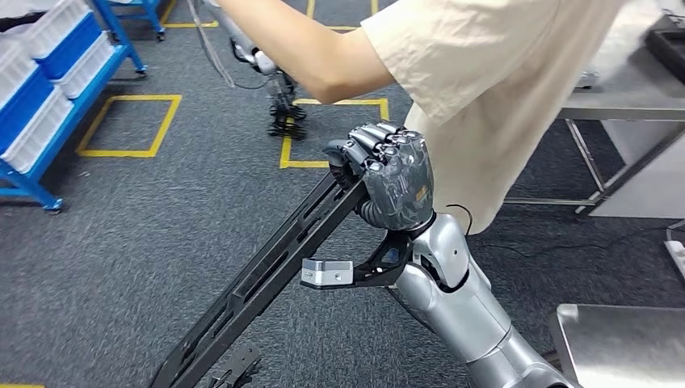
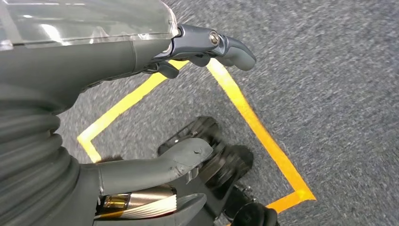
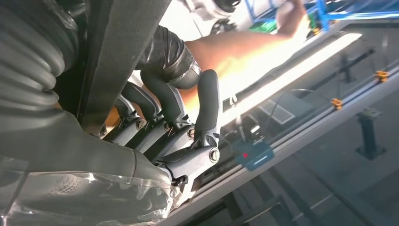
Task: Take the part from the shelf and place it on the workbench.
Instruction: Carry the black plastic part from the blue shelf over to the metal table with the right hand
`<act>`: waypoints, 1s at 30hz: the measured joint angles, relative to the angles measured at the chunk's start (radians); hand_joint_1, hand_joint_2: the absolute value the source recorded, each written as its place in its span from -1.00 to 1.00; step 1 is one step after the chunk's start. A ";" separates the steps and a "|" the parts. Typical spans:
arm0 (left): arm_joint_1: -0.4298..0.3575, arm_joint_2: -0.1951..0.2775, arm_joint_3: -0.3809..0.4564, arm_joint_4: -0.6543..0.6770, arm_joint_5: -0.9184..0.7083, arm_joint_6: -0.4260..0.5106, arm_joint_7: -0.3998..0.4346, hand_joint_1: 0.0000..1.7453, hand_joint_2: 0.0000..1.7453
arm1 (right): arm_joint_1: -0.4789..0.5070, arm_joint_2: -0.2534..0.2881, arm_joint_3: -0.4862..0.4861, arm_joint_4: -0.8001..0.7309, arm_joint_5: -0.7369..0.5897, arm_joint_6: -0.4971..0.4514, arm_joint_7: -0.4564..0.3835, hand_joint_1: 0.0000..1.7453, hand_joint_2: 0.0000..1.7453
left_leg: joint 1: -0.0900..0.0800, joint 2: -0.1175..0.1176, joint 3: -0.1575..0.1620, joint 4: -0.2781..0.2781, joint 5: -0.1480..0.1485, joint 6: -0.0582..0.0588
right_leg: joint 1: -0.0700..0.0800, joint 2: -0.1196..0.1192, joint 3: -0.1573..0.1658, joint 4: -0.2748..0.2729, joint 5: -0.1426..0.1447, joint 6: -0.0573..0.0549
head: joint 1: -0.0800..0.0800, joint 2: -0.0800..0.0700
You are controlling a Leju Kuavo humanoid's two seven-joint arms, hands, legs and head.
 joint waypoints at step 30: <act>0.011 0.007 -0.002 0.000 -0.001 0.003 0.003 -1.00 1.00 | 0.012 0.005 0.000 -0.002 -0.001 -0.005 0.002 1.00 1.00 | 0.002 0.022 -0.021 0.062 -0.034 -0.011 | -0.008 -0.017 -0.009 0.006 0.002 0.003 | 0.005 0.000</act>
